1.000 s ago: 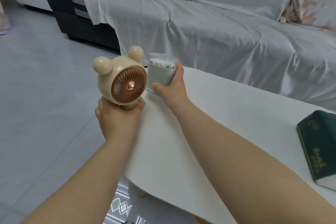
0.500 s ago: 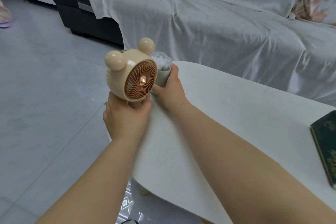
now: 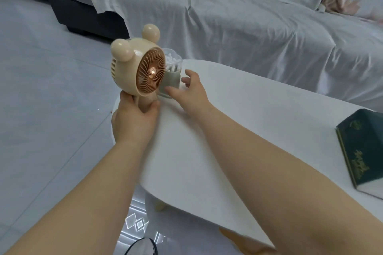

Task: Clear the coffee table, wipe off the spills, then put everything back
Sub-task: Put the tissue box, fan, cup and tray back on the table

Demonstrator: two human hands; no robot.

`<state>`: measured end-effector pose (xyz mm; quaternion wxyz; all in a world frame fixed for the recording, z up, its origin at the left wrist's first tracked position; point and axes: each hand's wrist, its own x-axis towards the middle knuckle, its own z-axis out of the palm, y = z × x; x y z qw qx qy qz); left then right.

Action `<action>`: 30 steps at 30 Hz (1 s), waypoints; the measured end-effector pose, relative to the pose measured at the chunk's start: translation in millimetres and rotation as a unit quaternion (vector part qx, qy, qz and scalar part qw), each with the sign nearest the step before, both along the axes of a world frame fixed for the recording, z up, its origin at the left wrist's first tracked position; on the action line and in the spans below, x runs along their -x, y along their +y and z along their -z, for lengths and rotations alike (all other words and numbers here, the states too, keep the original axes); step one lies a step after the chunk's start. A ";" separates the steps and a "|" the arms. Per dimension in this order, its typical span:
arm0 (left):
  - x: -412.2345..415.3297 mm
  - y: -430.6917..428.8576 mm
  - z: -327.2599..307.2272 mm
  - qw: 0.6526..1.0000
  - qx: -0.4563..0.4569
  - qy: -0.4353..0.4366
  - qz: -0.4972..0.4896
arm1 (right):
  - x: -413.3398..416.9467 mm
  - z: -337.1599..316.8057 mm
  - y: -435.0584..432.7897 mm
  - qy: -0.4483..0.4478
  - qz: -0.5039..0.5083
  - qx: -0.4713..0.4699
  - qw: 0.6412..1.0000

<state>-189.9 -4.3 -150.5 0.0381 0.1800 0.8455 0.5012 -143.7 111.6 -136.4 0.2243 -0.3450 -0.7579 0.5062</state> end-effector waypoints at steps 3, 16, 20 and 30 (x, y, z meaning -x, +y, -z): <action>-1.1 -7.0 -4.3 0.999 0.002 -0.015 0.029 | -40.2 -15.6 -11.4 -0.005 0.004 -0.011 1.000; -182.6 -116.1 23.4 0.990 -0.132 -0.051 -0.025 | -296.1 -27.0 -142.5 0.120 0.091 0.177 0.973; -232.3 -113.0 71.1 0.958 0.060 -0.241 0.142 | -343.1 33.7 -174.4 0.125 0.191 0.425 0.876; -232.9 -52.7 168.8 0.870 0.176 -0.415 0.201 | -361.6 148.5 -129.3 0.019 0.334 0.535 0.775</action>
